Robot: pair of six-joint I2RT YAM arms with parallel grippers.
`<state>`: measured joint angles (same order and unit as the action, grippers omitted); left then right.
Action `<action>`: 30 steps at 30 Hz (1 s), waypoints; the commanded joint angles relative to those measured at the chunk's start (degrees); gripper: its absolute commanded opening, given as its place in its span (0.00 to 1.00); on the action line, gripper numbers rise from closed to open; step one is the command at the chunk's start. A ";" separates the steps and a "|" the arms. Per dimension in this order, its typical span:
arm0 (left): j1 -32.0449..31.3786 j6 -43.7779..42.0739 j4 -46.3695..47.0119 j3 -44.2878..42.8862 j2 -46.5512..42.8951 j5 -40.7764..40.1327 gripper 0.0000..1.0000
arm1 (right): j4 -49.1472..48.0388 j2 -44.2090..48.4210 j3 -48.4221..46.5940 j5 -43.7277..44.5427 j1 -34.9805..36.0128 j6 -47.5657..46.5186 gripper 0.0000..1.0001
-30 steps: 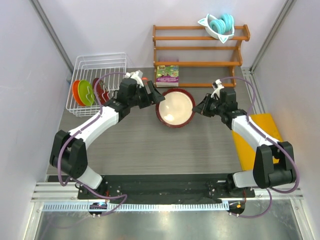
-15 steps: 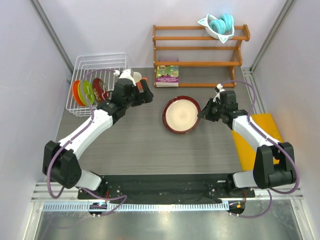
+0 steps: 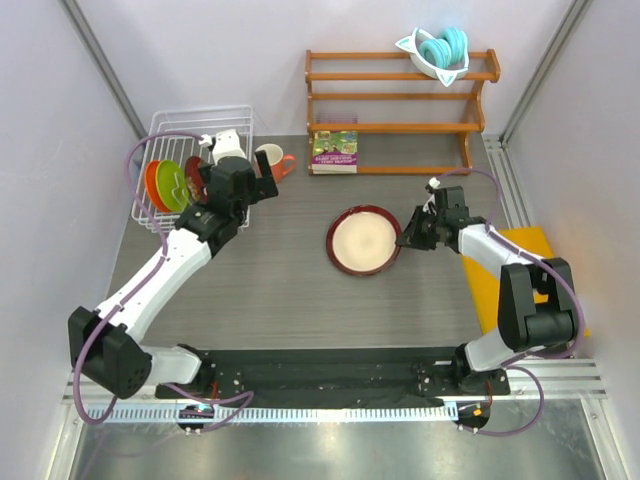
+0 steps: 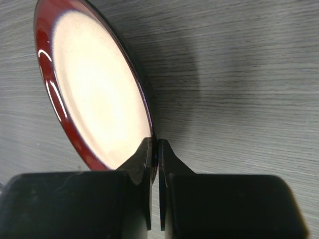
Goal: Unload the plates from the dish rack
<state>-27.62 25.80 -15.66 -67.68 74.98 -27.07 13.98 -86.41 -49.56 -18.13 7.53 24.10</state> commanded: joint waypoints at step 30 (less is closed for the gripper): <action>15.48 -4.97 5.82 -2.36 12.01 -13.61 0.99 | 4.91 2.12 -4.93 14.53 -0.15 -0.28 0.61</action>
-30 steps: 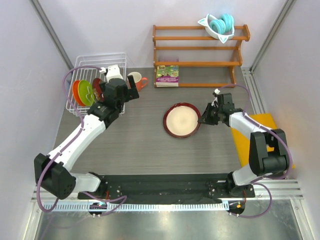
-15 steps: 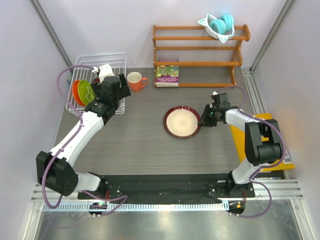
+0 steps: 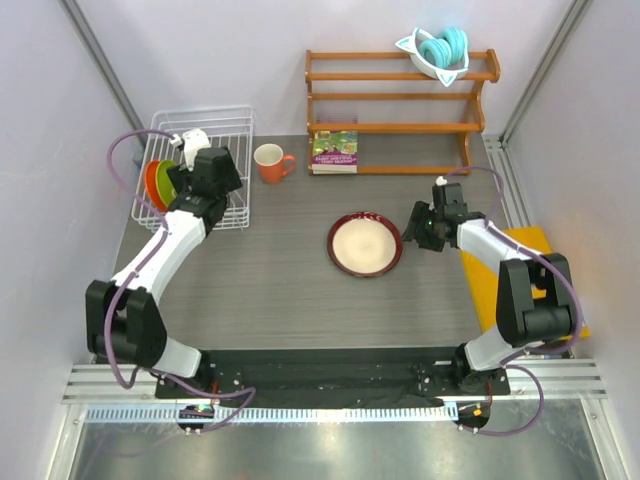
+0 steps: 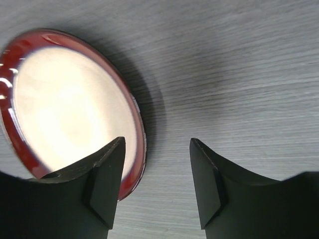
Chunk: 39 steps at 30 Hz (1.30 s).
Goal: Unload the plates from the dish rack
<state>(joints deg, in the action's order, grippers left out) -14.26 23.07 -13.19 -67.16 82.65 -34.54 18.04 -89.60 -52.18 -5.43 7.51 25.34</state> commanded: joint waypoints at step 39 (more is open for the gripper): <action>18.92 -1.71 3.36 -17.04 23.25 16.79 0.26 | 1.73 0.48 -3.98 -2.92 -0.04 -3.37 0.64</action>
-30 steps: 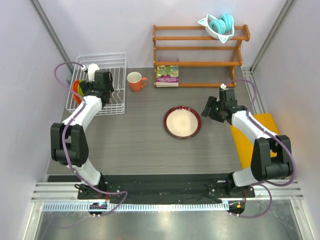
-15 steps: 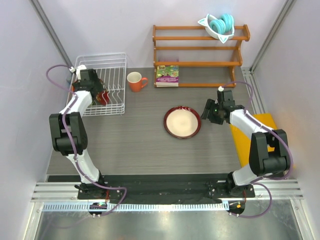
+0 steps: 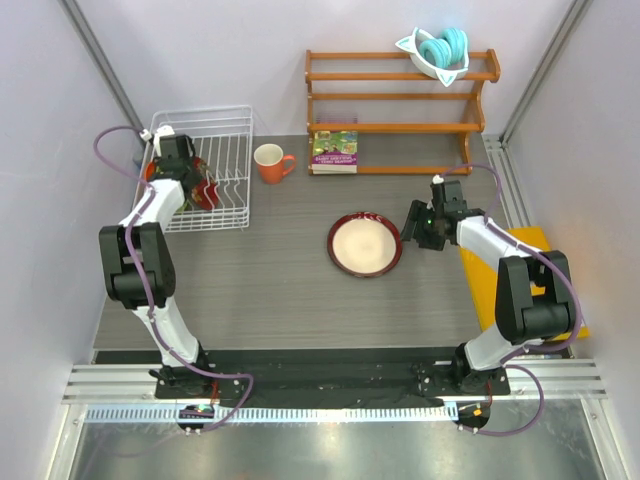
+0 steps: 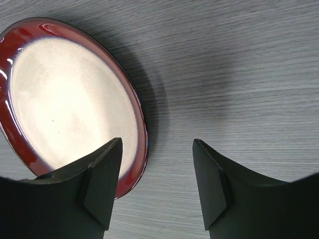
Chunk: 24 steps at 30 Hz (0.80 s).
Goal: Unload the plates from the dish rack
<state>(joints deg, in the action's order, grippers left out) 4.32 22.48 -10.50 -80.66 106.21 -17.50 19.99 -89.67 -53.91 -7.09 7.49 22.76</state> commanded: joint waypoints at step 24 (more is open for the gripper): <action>-1.85 -5.42 0.66 -3.10 -8.03 -5.17 0.00 | 0.75 4.94 -1.46 1.46 -0.02 -0.79 0.70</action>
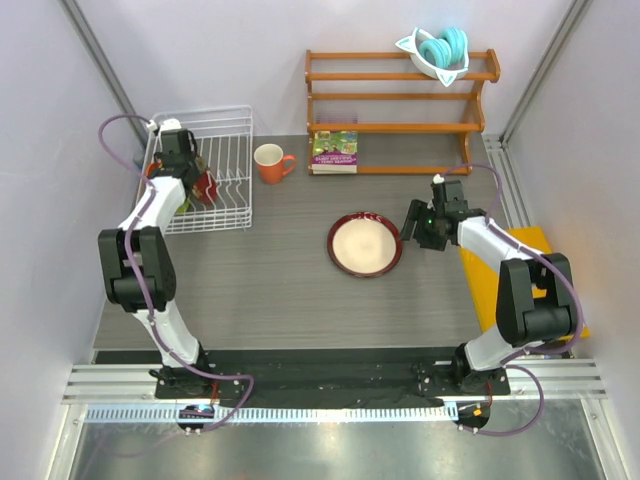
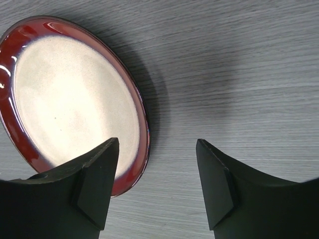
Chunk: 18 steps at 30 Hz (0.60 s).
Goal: Unload the plates from the dish rack
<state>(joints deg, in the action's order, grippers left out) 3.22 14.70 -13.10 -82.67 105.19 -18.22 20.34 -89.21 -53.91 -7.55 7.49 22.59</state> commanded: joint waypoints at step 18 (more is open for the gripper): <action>-6.21 -2.75 -2.44 -1.52 -16.94 -10.71 0.00 | 2.25 9.31 -2.95 2.37 -0.10 -1.67 0.94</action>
<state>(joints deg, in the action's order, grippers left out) -2.39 11.46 -14.96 -81.78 93.54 -29.34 22.37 -84.42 -53.91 -4.60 7.49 22.28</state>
